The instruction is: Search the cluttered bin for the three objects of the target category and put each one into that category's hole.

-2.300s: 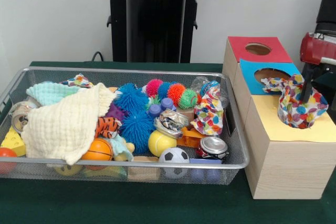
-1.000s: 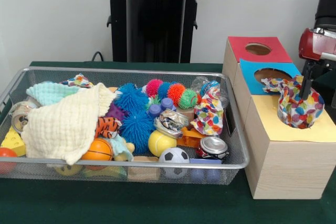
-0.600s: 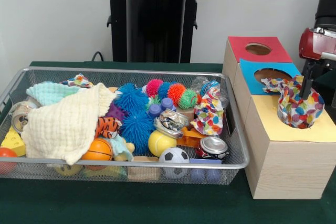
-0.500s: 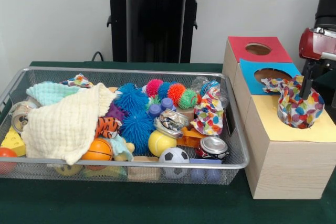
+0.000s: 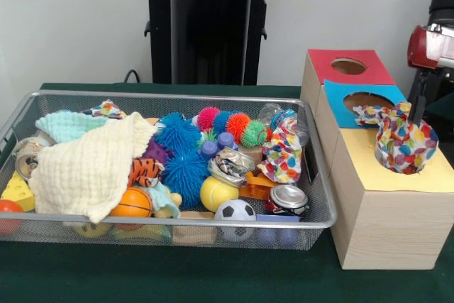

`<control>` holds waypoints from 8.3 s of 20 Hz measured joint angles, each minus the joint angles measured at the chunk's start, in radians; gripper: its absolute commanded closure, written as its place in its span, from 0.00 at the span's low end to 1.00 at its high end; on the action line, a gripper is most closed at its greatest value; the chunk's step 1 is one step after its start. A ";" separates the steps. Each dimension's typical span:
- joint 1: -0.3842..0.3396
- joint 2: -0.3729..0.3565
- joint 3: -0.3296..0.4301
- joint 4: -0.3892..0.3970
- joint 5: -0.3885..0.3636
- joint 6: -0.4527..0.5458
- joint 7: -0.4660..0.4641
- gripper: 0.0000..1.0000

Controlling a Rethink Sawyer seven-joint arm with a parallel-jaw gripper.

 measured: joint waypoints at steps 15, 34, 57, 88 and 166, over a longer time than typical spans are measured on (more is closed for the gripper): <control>0.063 0.002 -0.056 0.022 0.089 0.000 0.000 0.00; -0.003 0.005 -0.043 0.113 0.206 0.000 0.000 0.00; -0.102 0.016 0.055 0.130 0.208 0.000 0.000 0.00; -0.099 0.012 0.060 0.131 0.208 -0.008 0.000 1.00; -0.151 0.058 0.111 0.025 0.208 -0.074 0.000 1.00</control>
